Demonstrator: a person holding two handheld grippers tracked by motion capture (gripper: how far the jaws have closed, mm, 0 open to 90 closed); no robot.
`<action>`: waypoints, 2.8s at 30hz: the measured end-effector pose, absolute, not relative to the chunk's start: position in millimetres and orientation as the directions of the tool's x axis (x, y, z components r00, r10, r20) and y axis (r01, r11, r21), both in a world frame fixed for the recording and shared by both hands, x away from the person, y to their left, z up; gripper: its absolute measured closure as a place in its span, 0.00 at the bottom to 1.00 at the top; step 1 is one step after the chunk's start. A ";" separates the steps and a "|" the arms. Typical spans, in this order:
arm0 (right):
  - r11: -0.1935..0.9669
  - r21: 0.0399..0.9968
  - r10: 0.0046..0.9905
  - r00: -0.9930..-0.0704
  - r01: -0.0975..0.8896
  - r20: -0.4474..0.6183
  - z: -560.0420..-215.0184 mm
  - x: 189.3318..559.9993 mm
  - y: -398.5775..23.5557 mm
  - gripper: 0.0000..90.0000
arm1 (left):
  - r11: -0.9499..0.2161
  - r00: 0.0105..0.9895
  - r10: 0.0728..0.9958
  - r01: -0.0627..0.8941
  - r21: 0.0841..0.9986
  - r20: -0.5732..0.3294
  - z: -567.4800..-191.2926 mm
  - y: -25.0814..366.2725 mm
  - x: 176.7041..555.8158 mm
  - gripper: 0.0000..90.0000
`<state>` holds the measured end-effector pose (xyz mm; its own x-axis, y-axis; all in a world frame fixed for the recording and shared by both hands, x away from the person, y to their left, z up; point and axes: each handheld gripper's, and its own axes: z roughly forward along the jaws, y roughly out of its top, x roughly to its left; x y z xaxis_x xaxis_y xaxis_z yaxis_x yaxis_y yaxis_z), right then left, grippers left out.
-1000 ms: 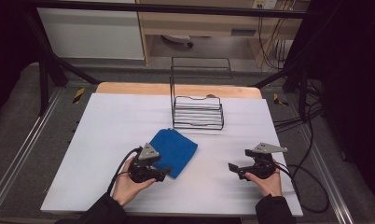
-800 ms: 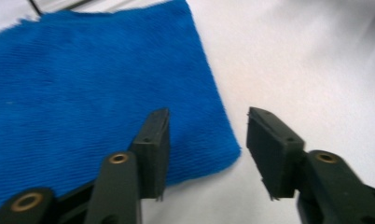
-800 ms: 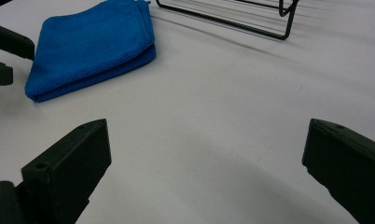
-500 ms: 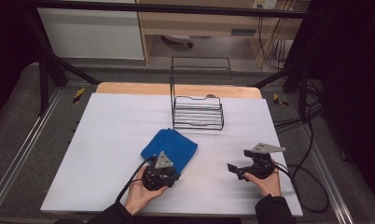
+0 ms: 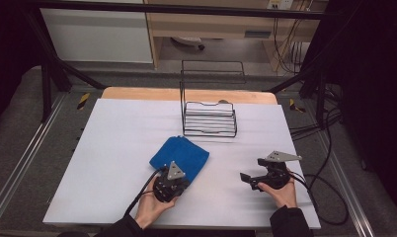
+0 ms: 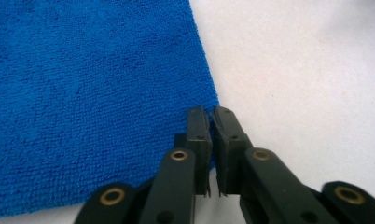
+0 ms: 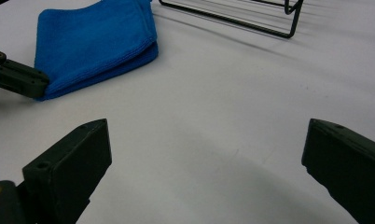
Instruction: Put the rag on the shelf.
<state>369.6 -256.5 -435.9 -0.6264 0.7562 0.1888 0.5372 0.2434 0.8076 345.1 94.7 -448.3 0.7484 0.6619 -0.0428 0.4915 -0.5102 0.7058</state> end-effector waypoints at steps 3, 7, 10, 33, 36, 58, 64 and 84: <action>0.244 0.808 0.756 -0.627 0.537 0.189 -435.9 369.7 -256.4 0.02 | -0.513 0.753 0.656 0.489 0.705 -0.045 -447.1 95.4 345.3 0.97; 0.244 0.809 0.753 -0.630 0.535 0.189 -435.5 369.5 -256.7 0.02 | -0.509 0.760 0.647 0.489 0.708 -0.060 -443.3 99.1 344.6 0.98; 0.243 0.809 0.753 -0.630 0.536 0.191 -435.2 368.8 -256.4 0.02 | -0.509 0.766 0.639 0.488 0.709 -0.068 -438.8 103.7 342.3 0.98; 0.276 0.808 0.723 -0.667 0.520 0.183 -428.4 368.1 -217.0 0.13 | -0.567 0.805 0.588 0.478 0.671 -0.076 -436.9 158.9 313.6 0.97; 0.283 0.803 0.716 -0.673 0.524 0.186 -425.5 371.4 -195.7 0.18 | -0.550 0.803 0.590 0.477 0.686 -0.086 -436.7 159.0 314.2 0.89; 0.438 0.710 0.647 -0.741 0.551 0.176 -450.0 388.3 -116.7 0.67 | -0.333 0.642 0.756 0.548 0.768 -0.130 -427.0 240.2 355.1 0.16; 0.439 0.701 0.644 -0.741 0.562 0.190 -452.4 388.1 -115.7 0.74 | -0.316 0.623 0.773 0.545 0.776 -0.123 -428.7 248.7 359.4 0.15; 0.345 0.679 0.689 -0.666 0.648 0.285 -426.8 360.0 -124.3 0.97 | -0.273 0.616 0.773 0.542 0.795 -0.155 -431.3 257.9 363.8 0.13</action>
